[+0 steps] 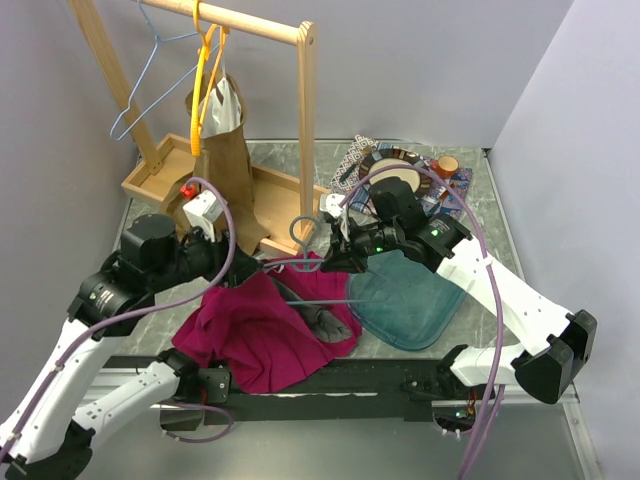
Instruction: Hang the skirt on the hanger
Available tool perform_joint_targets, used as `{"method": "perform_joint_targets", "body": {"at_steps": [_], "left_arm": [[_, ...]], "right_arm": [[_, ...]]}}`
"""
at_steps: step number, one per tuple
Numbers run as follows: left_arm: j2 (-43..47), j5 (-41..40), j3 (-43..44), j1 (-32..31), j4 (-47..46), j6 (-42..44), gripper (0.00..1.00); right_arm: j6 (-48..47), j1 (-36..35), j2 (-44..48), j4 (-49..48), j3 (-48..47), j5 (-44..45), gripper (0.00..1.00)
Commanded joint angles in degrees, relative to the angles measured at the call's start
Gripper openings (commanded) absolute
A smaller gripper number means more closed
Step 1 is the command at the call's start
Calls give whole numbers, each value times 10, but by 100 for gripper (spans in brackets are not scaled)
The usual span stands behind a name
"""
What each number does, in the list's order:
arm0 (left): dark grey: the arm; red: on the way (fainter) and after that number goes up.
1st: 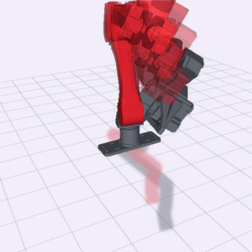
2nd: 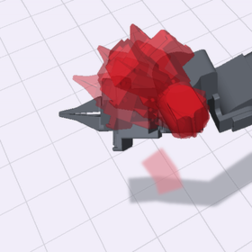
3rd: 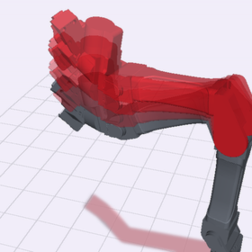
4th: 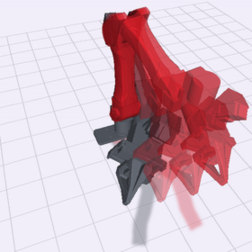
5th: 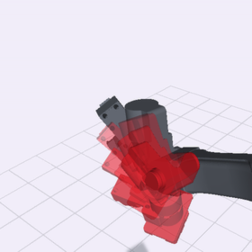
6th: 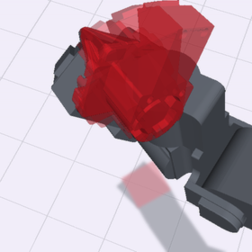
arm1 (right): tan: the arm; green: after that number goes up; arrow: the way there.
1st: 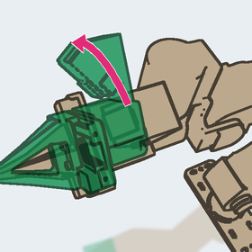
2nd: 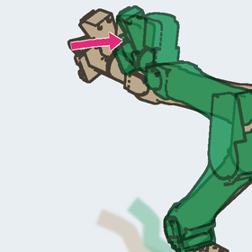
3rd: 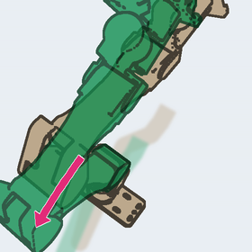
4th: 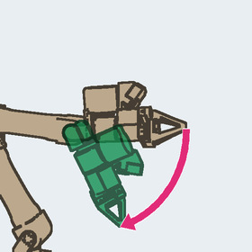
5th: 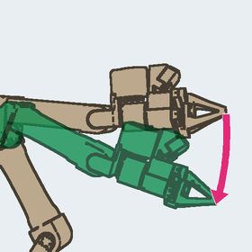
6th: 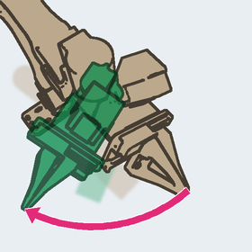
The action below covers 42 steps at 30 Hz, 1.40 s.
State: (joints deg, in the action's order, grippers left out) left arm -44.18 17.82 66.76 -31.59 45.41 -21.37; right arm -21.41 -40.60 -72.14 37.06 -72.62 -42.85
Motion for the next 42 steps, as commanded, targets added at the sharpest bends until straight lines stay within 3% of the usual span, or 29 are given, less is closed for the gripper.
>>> {"method": "perform_joint_targets", "body": {"at_steps": [1,8,9,12,18,31,38,40,42], "left_arm": [[-31,-101,13,-43,20,-52,61],[-89,-256,41,-103,55,-76,56],[-93,-272,49,-107,68,-79,45],[-105,-298,57,-115,85,-84,28],[-114,-271,69,-124,85,-78,1],[-164,-124,169,-126,-10,-76,1],[-191,-119,209,-128,-20,-77,1],[-193,-120,204,-128,-19,-76,5],[-192,-117,191,-128,-23,-76,17]], "right_arm": [[19,2,3,-51,2,-5,0],[21,3,2,-52,5,-3,0],[22,3,2,-52,5,-4,0],[22,2,0,-52,5,-6,0],[22,3,-4,-51,4,-1,0],[55,2,-4,-85,-1,-41,0],[63,4,39,-124,-6,-22,0],[69,9,52,-147,1,-10,0],[77,15,66,-170,11,-6,0]]}}
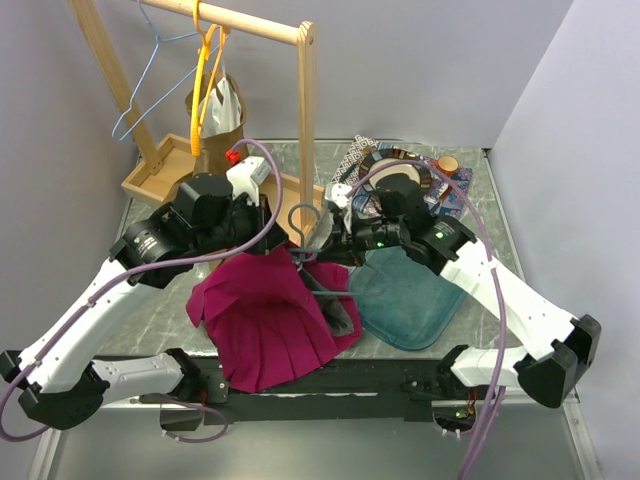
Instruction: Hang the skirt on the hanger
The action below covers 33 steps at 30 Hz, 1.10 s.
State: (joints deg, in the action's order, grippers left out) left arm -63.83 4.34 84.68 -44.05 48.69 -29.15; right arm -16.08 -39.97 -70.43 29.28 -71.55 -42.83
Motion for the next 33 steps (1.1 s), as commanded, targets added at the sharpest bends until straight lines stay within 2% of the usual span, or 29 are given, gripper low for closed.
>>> {"method": "perform_joint_targets", "body": {"at_steps": [1,2,3,5,6,8,9,12,13,16,19,22,29,30,33], "left_arm": [[7,22,7,-3,-57,4,21],[8,26,-1,-2,-61,7,26],[9,32,-5,-3,-64,8,42],[13,40,-7,-3,-61,20,53],[13,42,-2,-3,-56,27,61],[20,33,16,-2,-42,62,69],[25,30,22,-3,-21,80,77],[58,7,31,-3,18,187,89],[84,3,26,-3,24,245,91],[144,15,-28,-3,23,354,91],[180,58,-92,-3,-1,413,91],[169,95,-126,-3,-6,448,91],[131,173,-145,-2,-64,451,92],[123,211,-148,-2,-66,449,92],[100,266,-153,-2,-61,432,84]], "right_arm": [[26,13,51,-98,2,-3,0],[30,14,53,-105,5,-1,0],[35,15,53,-118,6,2,0],[39,15,49,-132,11,2,0],[40,15,46,-139,12,2,0],[40,15,43,-147,19,3,0],[38,14,44,-153,23,3,0],[32,18,50,-159,33,-3,0],[29,19,53,-158,34,-5,0],[5,24,60,-146,35,-14,0],[-28,27,67,-121,30,-37,0],[-62,27,72,-92,26,-72,0],[-142,27,84,-25,25,-135,0],[-149,27,86,-22,25,-135,0],[-155,26,86,-18,22,-136,0]]}}
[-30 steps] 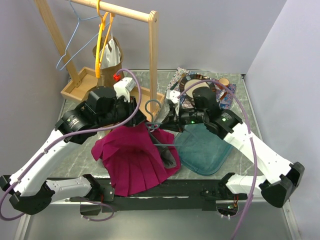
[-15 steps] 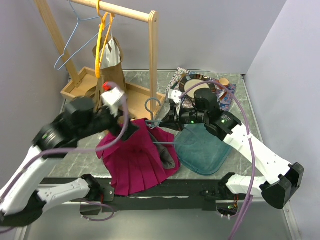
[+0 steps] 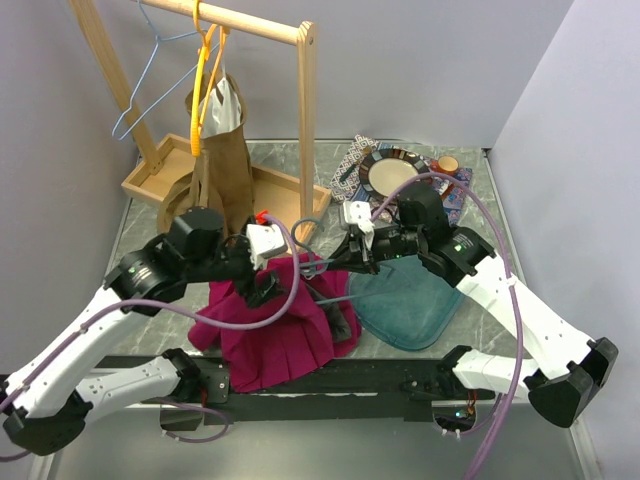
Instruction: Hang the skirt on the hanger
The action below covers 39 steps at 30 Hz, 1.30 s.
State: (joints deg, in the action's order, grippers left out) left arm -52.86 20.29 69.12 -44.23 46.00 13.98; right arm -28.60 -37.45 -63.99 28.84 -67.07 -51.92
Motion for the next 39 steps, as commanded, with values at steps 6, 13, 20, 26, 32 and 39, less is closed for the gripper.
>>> {"method": "perform_joint_targets", "body": {"at_steps": [6,13,20,26,32,39], "left_arm": [[-51,156,-7,-1,-19,-25,44],[-36,108,-11,-1,-14,-35,1],[75,-88,-36,-1,5,12,1],[164,-184,-55,-1,-20,19,1],[182,-221,-40,-1,-23,-17,1],[198,-207,-51,-1,-77,-59,1]], "right_arm": [[-11,-2,11,-29,-21,-79,0],[27,-4,15,-70,5,-80,15],[128,97,44,-55,-44,-93,81],[165,205,103,-42,8,-114,82],[242,208,127,-80,114,-58,83],[461,152,127,-358,318,-107,79]]}}
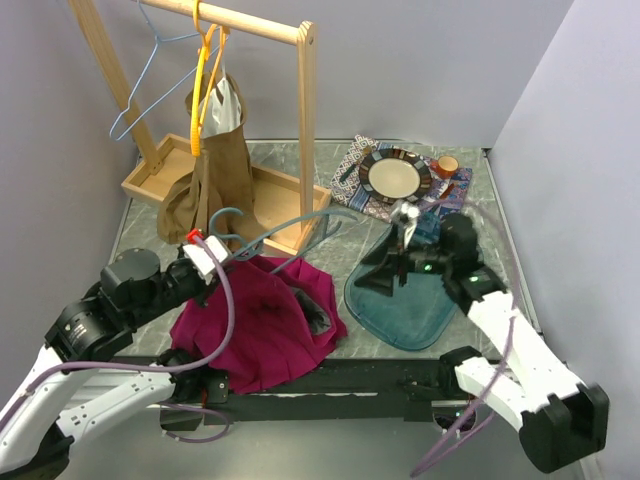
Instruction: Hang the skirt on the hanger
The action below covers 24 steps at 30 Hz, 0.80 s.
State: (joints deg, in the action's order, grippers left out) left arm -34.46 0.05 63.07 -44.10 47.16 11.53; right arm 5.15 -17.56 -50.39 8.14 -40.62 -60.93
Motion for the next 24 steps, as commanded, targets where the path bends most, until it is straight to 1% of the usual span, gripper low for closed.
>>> {"method": "perform_joint_targets", "body": {"at_steps": [1,2,3,4,7,13,19,22,23,24], "left_arm": [[13,-5,11,-2,-94,-38,1],[10,-5,12,-2,-98,-44,1],[7,-5,15,-1,-102,-48,1],[5,-5,17,-2,-104,-49,1],[-1,-13,23,-2,-106,-64,1],[6,-32,21,-1,-113,-81,1],[12,-31,30,-2,-115,-84,1],[11,-33,34,-2,-115,-83,1],[11,-33,35,-2,-113,-83,1],[11,-34,34,-2,-112,-82,1]], "right_arm": [[109,-63,-15,-146,56,11,79],[104,-77,-26,-142,56,26,79],[106,-107,-33,-142,55,39,79],[114,-120,-41,-137,51,59,79],[128,-159,-67,-131,36,80,79],[123,-172,-80,-111,40,129,74],[126,-176,-91,-109,47,150,65],[126,-185,-103,-107,43,148,52],[123,-190,-106,-104,39,146,40],[116,-189,-108,-99,34,144,34]]}}
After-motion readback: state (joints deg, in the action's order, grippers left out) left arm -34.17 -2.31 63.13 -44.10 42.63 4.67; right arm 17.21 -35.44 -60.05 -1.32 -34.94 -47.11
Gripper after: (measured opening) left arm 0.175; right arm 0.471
